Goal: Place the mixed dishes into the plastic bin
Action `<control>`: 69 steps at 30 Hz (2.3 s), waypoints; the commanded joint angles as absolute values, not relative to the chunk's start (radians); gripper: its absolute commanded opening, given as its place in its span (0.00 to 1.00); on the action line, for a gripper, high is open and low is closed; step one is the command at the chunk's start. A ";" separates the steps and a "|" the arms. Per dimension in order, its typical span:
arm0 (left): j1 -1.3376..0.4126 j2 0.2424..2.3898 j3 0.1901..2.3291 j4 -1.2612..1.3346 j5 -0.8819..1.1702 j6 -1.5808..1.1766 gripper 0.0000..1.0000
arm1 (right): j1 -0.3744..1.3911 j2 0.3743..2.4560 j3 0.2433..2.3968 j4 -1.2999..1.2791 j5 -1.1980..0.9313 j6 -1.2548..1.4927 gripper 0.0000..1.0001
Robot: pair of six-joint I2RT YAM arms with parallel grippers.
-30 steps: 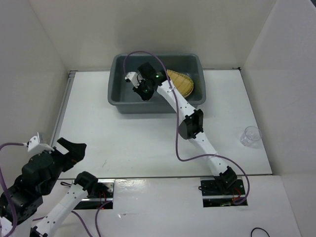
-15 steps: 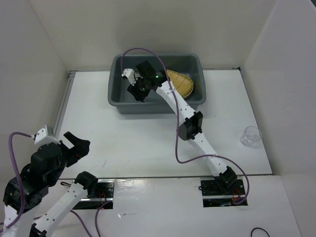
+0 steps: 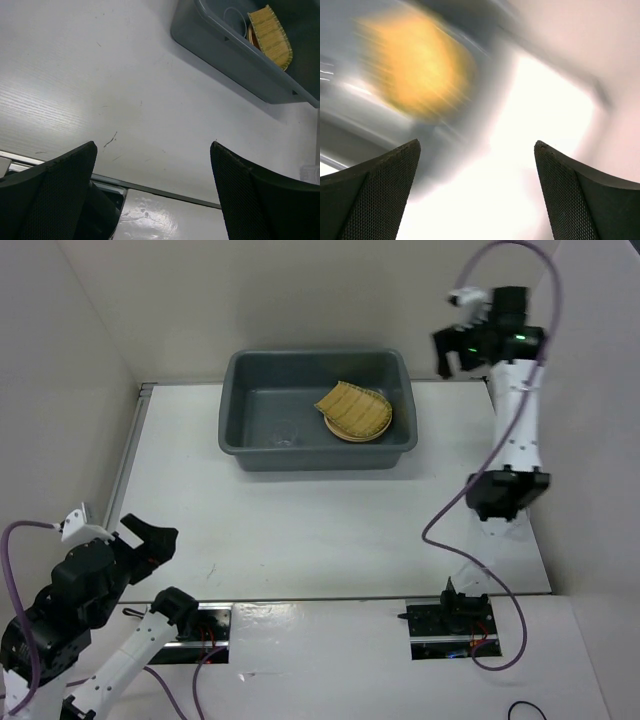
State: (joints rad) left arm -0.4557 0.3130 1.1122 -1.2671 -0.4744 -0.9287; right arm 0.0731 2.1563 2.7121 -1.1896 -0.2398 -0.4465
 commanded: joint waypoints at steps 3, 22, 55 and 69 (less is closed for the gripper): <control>-0.453 0.330 1.115 -1.250 -0.479 -0.930 1.00 | -0.193 1.883 2.191 -1.289 -0.279 -0.560 0.99; -0.453 0.400 1.106 -1.212 -0.436 -0.848 1.00 | -0.420 1.373 0.983 -0.704 0.084 -0.583 0.99; -0.453 0.381 1.106 -1.201 -0.422 -0.834 1.00 | 0.396 2.171 2.849 -1.095 -0.141 -0.427 0.00; -0.453 0.368 1.106 -1.220 -0.443 -0.873 1.00 | 0.623 2.734 3.070 -0.759 -0.003 -0.557 0.03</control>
